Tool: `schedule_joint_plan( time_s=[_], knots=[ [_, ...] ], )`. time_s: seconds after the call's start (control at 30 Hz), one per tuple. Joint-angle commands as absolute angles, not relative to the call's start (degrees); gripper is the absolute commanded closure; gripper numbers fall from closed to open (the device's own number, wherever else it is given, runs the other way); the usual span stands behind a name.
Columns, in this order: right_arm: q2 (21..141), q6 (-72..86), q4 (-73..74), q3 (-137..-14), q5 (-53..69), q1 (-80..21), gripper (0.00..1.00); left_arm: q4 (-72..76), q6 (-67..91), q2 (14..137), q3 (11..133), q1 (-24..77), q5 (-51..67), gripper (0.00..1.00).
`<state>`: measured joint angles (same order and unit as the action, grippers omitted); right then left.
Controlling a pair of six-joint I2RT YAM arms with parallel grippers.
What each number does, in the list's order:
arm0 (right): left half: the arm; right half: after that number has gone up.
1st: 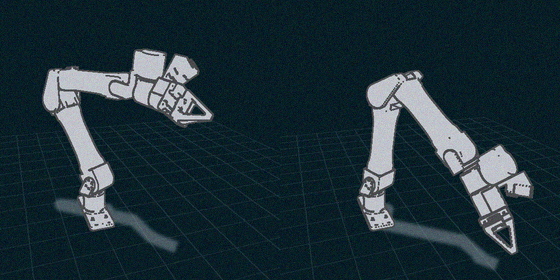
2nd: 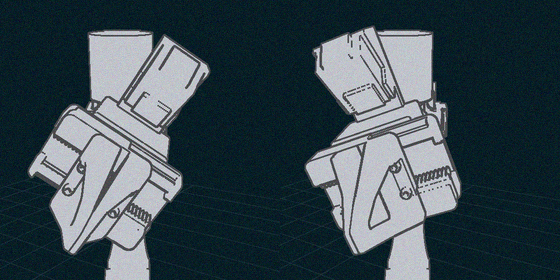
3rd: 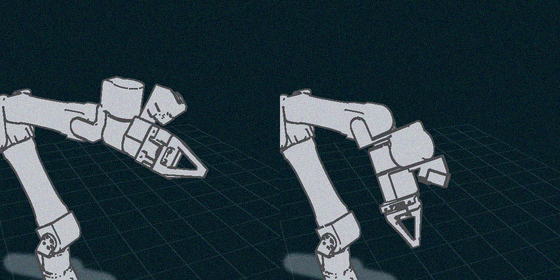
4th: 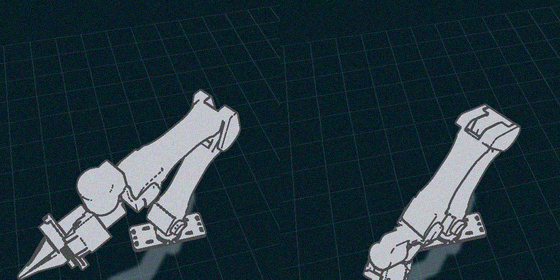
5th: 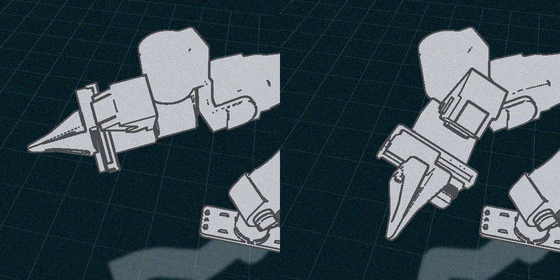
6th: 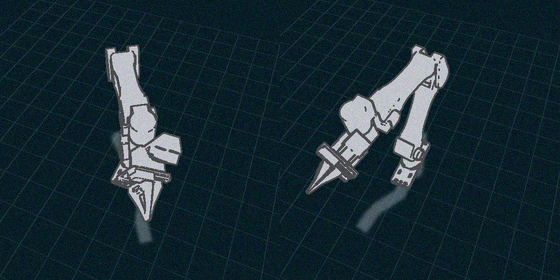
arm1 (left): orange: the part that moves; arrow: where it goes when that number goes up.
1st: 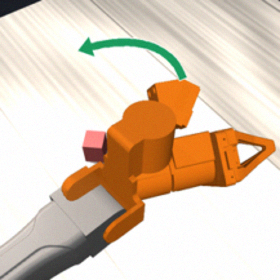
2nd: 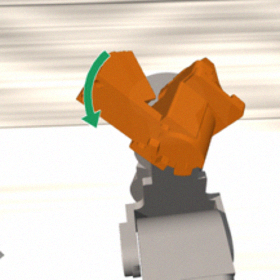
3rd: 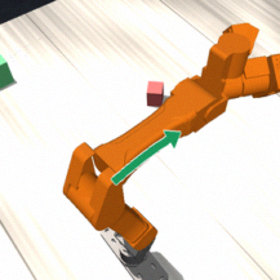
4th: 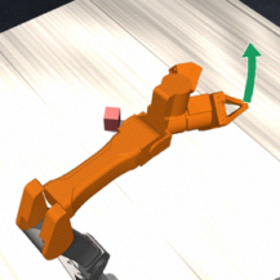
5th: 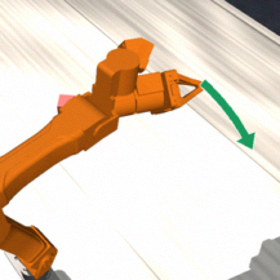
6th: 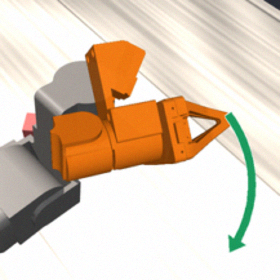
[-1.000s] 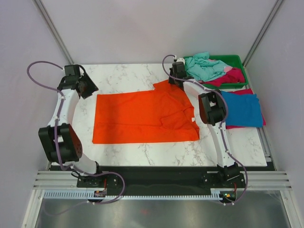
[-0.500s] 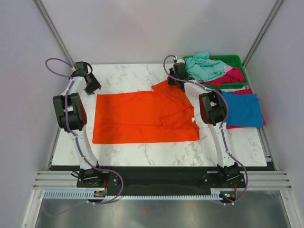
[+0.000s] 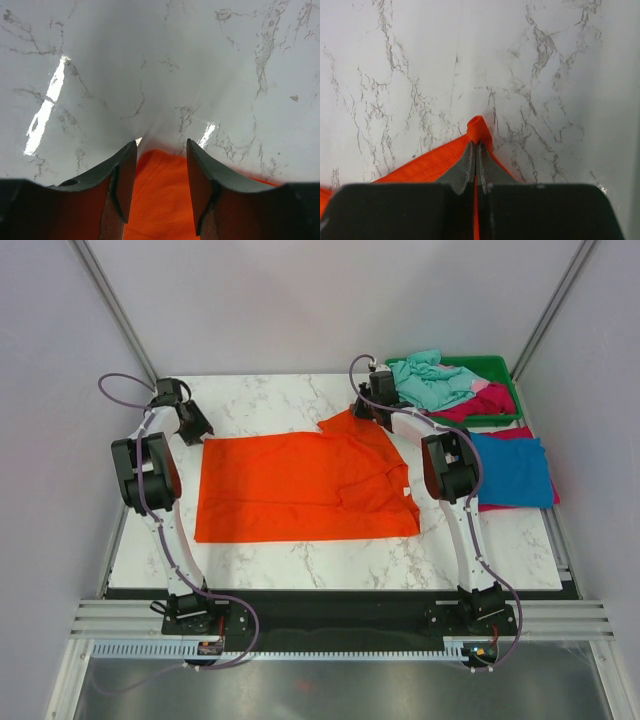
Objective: Fold and stack the t-shirts
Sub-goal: Fold the tshirt
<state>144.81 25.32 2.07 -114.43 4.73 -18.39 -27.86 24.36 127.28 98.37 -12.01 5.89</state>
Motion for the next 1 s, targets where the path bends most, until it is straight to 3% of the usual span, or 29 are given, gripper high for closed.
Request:
schedule_joint_plan(
  time_s=[0.0, 0.23, 0.33, 0.47, 0.6, 0.97],
  knots=[
    [146.43, 25.75, 5.71, -113.29, 5.98, -18.19, 1.00, -25.14, 22.85, 126.56, 97.56, -11.34, 7.29, 0.50],
    [146.69, 25.93, 5.80, -113.03, 6.24, -17.58, 1.00, -23.82, 22.32, 124.98, 94.48, -10.81, 5.19, 0.57],
    [146.78, 26.28, 5.80, -113.29, 6.68, -17.31, 1.00, -23.55, 22.24, 124.89, 94.13, -10.81, 4.92, 0.64],
    [146.78, 26.19, 5.80, -113.20, 6.77, -17.05, 1.00, -23.29, 22.32, 124.89, 94.48, -10.81, 5.01, 0.85],
    [146.60, 26.02, 5.02, -112.77, 7.99, -17.05, 1.00, -23.29, 22.32, 124.02, 93.96, -10.81, 5.71, 0.98],
    [134.92, 25.05, 2.64, -104.35, 12.83, -17.14, 1.00, -23.90, 23.64, 113.65, 88.25, -10.99, 7.64, 0.98]
  ],
)
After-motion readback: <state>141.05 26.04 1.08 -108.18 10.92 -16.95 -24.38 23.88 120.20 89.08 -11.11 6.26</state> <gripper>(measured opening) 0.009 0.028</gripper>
